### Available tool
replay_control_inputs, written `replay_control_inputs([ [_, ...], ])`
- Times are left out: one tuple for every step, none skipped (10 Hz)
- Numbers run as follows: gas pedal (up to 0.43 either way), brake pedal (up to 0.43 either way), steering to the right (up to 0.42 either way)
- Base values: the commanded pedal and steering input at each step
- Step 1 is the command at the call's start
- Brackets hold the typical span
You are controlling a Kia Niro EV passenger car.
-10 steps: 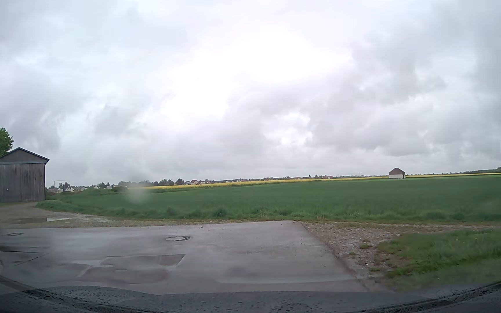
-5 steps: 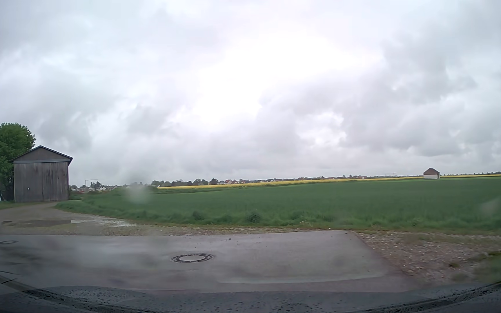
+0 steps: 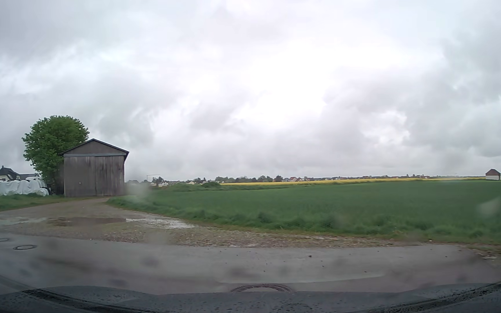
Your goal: Follow the waypoints while adhering to traffic rules and regulations
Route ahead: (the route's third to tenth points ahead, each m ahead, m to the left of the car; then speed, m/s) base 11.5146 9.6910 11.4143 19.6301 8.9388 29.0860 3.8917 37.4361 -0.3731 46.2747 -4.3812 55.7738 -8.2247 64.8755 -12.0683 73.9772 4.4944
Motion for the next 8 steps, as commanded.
replay_control_inputs([
  [0.098, 0.0, -0.398],
  [0.118, 0.0, -0.424],
  [0.138, 0.0, -0.454],
  [0.15, 0.0, -0.49],
  [0.15, 0.0, -0.516],
  [0.15, 0.0, -0.532],
  [0.15, 0.0, -0.537],
  [0.15, 0.0, -0.536],
])
